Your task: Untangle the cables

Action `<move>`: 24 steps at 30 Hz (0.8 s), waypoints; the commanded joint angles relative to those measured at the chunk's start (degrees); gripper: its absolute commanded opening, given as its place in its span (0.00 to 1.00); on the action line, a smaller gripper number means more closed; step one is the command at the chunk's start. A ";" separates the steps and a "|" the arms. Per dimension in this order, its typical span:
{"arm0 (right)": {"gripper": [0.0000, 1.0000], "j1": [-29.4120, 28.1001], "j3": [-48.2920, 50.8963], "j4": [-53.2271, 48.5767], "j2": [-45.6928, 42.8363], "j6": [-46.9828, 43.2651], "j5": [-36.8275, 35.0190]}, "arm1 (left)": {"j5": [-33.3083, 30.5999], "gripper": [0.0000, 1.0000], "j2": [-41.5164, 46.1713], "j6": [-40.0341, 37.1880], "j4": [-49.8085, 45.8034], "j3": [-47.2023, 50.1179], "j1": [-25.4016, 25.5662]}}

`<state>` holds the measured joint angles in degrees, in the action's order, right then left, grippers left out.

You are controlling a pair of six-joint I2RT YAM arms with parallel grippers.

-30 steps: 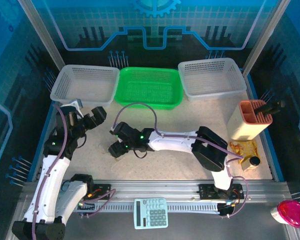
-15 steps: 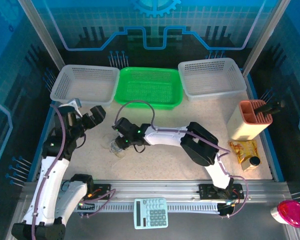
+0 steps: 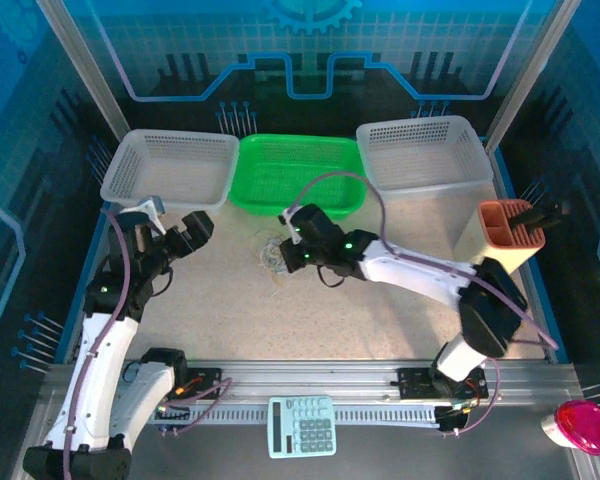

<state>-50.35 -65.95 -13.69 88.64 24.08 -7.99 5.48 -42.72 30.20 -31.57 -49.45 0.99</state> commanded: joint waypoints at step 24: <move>0.36 12.39 15.86 -5.21 -17.70 -1.95 -1.36 | 0.19 0.99 -12.52 10.98 15.47 4.09 19.58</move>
<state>-38.28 -47.94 -16.36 71.26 23.27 -10.24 8.19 -53.93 38.74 -19.53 -47.16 19.22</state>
